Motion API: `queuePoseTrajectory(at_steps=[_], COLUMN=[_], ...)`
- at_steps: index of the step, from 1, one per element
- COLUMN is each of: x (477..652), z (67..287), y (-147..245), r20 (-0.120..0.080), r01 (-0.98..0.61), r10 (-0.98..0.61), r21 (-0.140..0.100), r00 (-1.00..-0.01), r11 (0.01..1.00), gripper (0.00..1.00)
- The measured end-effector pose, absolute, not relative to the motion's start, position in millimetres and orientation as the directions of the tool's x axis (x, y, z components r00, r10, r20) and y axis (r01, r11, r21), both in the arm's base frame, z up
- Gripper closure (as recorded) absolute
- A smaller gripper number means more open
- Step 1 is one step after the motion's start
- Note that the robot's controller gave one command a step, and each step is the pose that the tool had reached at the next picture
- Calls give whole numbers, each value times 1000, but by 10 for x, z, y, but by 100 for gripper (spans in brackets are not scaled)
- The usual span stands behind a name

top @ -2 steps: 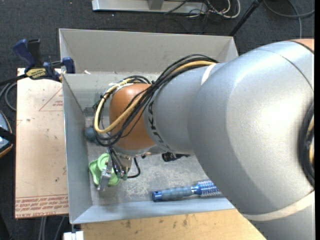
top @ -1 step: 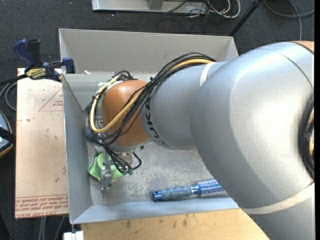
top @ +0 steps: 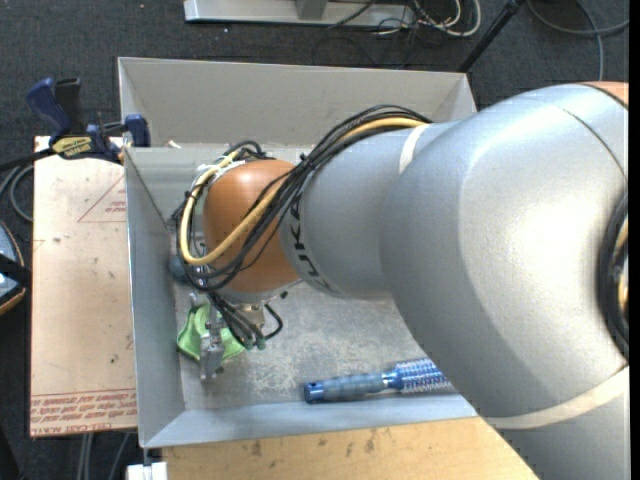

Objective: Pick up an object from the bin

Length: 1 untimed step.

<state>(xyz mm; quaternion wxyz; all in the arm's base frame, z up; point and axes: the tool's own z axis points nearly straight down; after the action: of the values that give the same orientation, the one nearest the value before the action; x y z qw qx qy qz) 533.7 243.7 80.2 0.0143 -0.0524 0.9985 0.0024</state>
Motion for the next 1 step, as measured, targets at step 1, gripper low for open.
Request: queuePoseTrajectory(at_steps=[1], x=[5385], z=[2260], y=[2530], r20=[-11], r01=[-157], r10=[-157], r21=[3], r00=[-987], r11=[988], gripper=[100])
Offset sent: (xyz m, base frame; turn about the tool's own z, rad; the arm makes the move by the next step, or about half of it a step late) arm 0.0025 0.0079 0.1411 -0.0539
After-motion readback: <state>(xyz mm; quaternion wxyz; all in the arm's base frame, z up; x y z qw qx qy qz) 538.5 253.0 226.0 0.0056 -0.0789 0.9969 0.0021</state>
